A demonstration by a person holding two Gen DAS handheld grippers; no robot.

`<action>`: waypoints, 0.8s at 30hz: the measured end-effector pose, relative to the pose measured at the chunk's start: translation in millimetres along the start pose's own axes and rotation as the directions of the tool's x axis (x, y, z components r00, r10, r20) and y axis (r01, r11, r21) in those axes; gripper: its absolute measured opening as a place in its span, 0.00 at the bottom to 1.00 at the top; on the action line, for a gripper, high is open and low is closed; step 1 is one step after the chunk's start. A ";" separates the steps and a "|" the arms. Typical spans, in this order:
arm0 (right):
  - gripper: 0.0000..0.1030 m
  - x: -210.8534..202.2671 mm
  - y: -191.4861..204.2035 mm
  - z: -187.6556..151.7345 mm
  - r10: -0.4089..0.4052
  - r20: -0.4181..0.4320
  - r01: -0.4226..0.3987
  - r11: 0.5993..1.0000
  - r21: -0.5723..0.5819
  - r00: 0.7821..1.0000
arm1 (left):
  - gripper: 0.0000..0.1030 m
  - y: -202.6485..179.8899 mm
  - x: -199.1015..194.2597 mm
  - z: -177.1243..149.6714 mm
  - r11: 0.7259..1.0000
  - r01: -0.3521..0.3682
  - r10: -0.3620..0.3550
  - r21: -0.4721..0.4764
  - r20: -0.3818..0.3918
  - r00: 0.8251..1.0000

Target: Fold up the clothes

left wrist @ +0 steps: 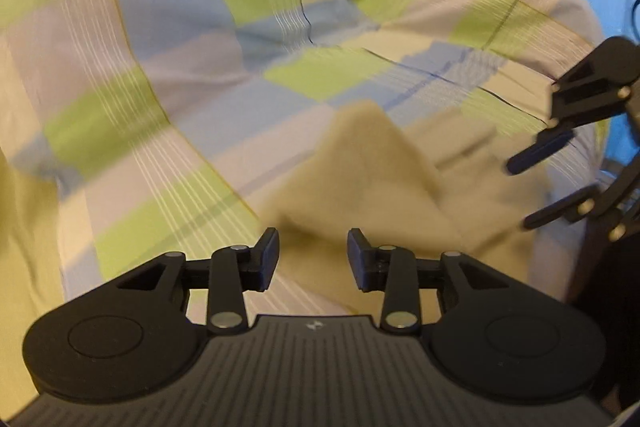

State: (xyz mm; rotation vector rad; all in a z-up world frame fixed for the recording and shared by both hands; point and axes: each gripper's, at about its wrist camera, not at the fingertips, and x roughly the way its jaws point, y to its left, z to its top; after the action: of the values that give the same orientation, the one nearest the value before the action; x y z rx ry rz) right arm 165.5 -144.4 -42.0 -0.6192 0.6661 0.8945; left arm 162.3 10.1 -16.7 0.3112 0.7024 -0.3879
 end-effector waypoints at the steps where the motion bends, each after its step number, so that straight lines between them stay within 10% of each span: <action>1: 0.40 6.8 1.5 0.0 0.005 -0.010 -0.005 1.000 0.006 1.000 | 0.36 -2.9 -2.4 -2.4 1.000 -0.003 0.003 -0.002 0.000 1.000; 5: 0.41 33.4 3.2 1.8 -0.009 -0.031 0.009 1.000 -0.003 0.999 | 0.43 -11.7 -10.4 -9.3 1.000 0.010 -0.010 -0.019 0.009 1.000; 8: 0.09 35.1 -5.4 5.6 -0.021 -0.006 0.021 0.997 0.078 1.000 | 0.43 -13.4 -13.1 -14.5 0.999 0.009 -0.009 -0.050 0.003 1.000; 16: 0.07 -39.4 -47.9 20.7 -0.129 0.176 0.069 0.948 0.312 0.976 | 0.59 -40.1 -0.9 -14.7 0.993 0.085 -0.088 -0.078 -0.045 0.995; 24: 0.07 -49.7 -68.5 16.0 -0.090 0.183 0.008 0.913 0.408 0.979 | 0.66 -39.3 -0.1 8.0 0.872 0.364 -0.324 -0.328 0.170 0.931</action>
State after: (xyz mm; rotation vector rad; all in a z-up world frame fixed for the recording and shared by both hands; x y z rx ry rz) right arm 205.1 -190.4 19.1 -0.1692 0.6287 0.7293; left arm 149.2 -27.9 -16.5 -0.1842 0.7051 -0.6033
